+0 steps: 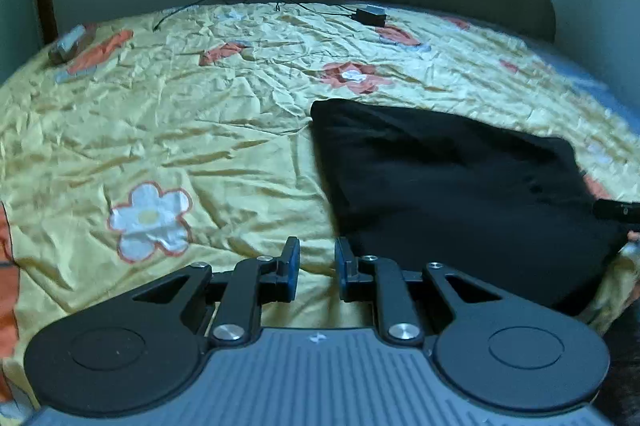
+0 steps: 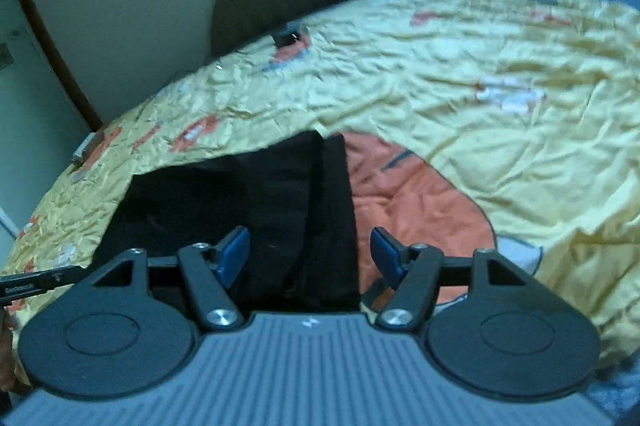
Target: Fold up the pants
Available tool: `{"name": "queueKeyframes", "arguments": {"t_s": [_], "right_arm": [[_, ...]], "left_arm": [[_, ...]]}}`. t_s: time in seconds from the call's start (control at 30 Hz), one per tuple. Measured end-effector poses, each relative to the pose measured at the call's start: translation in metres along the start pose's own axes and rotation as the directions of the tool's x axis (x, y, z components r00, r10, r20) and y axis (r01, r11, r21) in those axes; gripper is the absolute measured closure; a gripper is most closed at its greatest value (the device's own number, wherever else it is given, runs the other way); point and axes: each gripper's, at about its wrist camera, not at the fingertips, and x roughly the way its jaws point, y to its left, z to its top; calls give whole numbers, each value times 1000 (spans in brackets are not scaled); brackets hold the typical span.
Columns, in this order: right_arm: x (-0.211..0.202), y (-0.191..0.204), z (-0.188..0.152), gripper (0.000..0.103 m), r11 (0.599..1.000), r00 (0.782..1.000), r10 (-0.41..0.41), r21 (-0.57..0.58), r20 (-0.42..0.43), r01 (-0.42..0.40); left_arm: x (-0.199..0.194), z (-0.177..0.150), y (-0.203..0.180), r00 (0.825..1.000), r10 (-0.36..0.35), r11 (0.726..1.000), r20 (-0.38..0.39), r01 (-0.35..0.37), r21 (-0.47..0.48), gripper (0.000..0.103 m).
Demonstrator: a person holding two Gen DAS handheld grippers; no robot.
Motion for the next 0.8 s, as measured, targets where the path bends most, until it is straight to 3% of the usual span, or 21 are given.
{"name": "queueKeyframes", "arguments": {"t_s": [0.23,0.53,0.8], "right_arm": [[0,10,-3,38,996,998,-56,-70,13,57],[-15,45,1,34,967,981,-157,-184,114,176],[-16,62,6,32,957,980,-162,-222,118,185]], "left_arm": [[5,7,-9,994,108,994,-24,-107,24,85],[5,10,-6,990,138,990,-29,-138,6,85],[4,11,2,985,172,985,-34,-172,-7,85]]}}
